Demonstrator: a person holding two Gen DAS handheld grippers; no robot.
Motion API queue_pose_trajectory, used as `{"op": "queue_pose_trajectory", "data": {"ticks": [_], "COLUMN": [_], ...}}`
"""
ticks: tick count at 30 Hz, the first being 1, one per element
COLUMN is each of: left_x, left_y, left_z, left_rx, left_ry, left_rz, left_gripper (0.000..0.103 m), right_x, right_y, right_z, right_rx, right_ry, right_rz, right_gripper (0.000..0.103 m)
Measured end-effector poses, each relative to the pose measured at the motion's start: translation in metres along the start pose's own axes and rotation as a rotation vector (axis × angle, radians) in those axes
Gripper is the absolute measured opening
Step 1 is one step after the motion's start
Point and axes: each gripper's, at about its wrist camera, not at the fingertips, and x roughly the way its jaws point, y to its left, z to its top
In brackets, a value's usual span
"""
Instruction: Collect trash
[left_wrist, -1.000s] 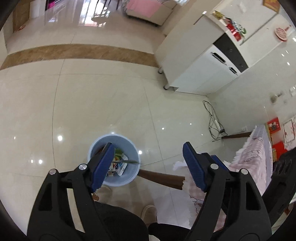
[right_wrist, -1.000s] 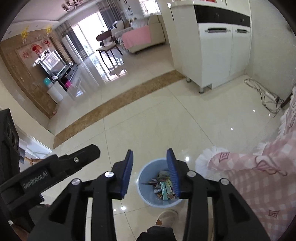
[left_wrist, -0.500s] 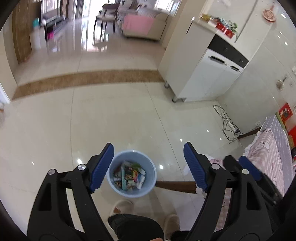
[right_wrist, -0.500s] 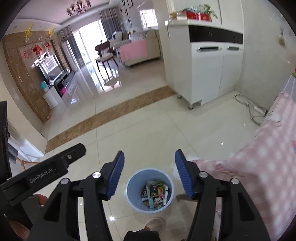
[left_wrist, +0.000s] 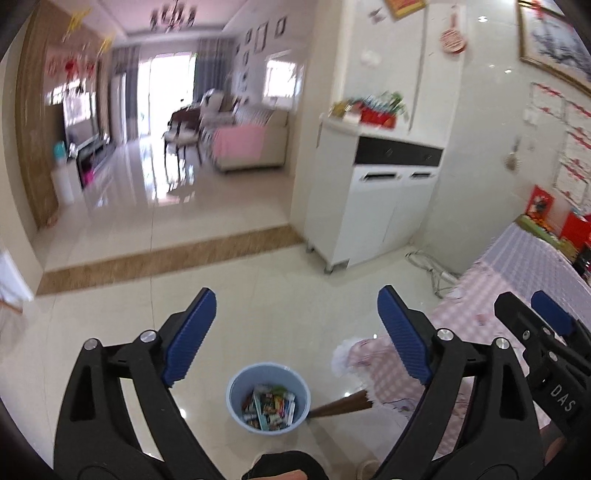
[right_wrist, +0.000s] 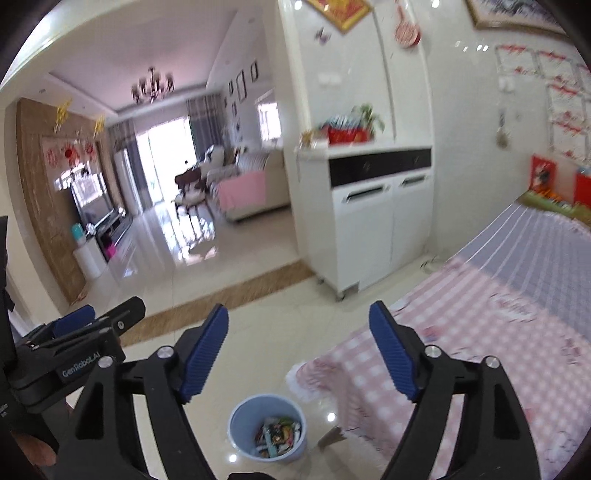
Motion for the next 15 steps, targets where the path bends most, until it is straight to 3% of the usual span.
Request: {"op": "queue_pose_trajectory", "data": {"ticks": [8, 15], "left_x": [-0.077, -0.122], "left_y": [-0.028, -0.041], "left_z": [0.003, 0.0], "left_rx": [0.058, 0.098], "left_ry": [-0.141, -0.231], "left_rz": [-0.048, -0.069], "left_gripper": [0.094, 0.094], "right_x": [-0.088, -0.142], "right_y": [-0.017, -0.017], "right_z": [0.004, 0.001], "right_rx": [-0.013, -0.015], "right_ry": [-0.15, -0.223], "right_rz": [-0.057, -0.102], "right_gripper": [0.085, 0.088]}}
